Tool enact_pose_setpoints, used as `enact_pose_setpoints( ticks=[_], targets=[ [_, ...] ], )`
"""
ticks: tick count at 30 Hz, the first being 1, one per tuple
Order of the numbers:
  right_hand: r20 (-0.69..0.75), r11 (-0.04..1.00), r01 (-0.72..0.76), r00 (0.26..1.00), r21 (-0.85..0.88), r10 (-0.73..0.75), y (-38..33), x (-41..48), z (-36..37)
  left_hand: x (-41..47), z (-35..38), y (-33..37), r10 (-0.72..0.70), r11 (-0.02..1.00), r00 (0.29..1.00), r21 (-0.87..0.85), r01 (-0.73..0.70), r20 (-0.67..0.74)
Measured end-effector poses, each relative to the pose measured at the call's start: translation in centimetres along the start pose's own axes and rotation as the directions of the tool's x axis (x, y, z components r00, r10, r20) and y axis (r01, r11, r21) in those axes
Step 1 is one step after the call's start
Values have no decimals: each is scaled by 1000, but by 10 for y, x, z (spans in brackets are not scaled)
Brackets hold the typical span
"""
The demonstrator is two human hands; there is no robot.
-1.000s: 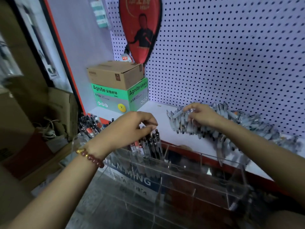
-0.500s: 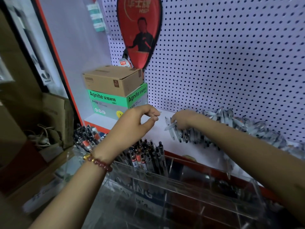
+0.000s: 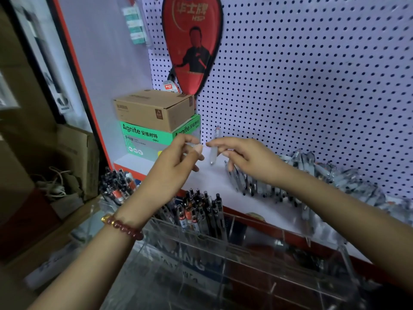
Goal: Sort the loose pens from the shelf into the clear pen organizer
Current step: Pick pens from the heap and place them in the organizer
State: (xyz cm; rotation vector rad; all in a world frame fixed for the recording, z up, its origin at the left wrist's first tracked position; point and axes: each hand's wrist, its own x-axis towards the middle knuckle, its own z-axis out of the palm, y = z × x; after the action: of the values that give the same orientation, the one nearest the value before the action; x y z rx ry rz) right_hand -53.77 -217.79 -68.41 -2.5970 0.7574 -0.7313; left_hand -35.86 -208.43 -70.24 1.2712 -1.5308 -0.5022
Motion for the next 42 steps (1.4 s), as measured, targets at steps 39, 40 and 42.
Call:
enact_pose_setpoints(
  ticks=[39,40,42],
  targets=[
    [56,807,-483,846,-340,530,49,16,46,-17,4,11,0,997,999,-76,-4,-51],
    [26,831,-477,863,-287,505,43,15,40,-17,4,13,6,997,998,-77,-11,-63],
    [-25,880,-451,892,-151,452,23,12,25,-17,5,17,14,995,996,-93,-22,-87]
  ],
)
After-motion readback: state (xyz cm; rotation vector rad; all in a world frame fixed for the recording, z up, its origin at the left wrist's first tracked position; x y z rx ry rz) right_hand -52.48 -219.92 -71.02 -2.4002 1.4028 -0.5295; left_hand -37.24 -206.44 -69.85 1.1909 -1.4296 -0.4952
